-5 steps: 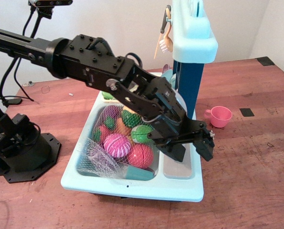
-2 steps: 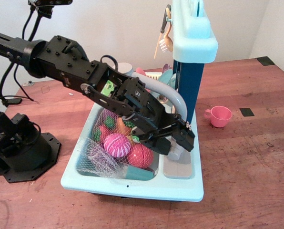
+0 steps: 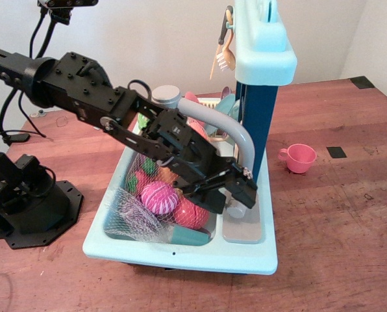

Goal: Turn lever vertical to front

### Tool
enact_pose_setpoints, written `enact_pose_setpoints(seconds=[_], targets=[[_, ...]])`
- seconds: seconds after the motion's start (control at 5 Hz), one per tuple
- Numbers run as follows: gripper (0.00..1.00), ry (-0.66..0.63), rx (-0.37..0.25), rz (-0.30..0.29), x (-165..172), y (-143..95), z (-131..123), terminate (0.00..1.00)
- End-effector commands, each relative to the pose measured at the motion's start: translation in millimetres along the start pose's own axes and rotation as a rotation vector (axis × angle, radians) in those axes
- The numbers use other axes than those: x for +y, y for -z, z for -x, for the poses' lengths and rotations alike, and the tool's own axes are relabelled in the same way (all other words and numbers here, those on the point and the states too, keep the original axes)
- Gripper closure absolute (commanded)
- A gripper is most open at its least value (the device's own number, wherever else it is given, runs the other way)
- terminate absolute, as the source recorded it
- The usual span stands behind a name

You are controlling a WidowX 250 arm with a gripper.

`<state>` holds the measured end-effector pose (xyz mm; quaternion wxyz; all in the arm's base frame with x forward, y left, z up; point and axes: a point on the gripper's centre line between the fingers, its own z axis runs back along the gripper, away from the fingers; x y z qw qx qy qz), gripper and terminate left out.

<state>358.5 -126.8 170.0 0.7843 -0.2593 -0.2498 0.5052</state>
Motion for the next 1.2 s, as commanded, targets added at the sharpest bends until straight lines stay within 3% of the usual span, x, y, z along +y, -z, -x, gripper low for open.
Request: enact_pose_setpoints(seconds=[0.0, 0.2, 0.4, 1.0], targets=[[0.00, 0.005, -0.017, -0.059, 38.0, -29.6, 4.3, 0.00], [0.00, 0.028, -0.027, -0.091, 57.0, -68.9, 9.6, 0.00], [0.00, 0.073, -0.008, -0.081, 62.7, -88.9, 13.2, 0.00], [0.00, 0.073, -0.008, -0.081, 62.7, -88.9, 13.2, 0.00]])
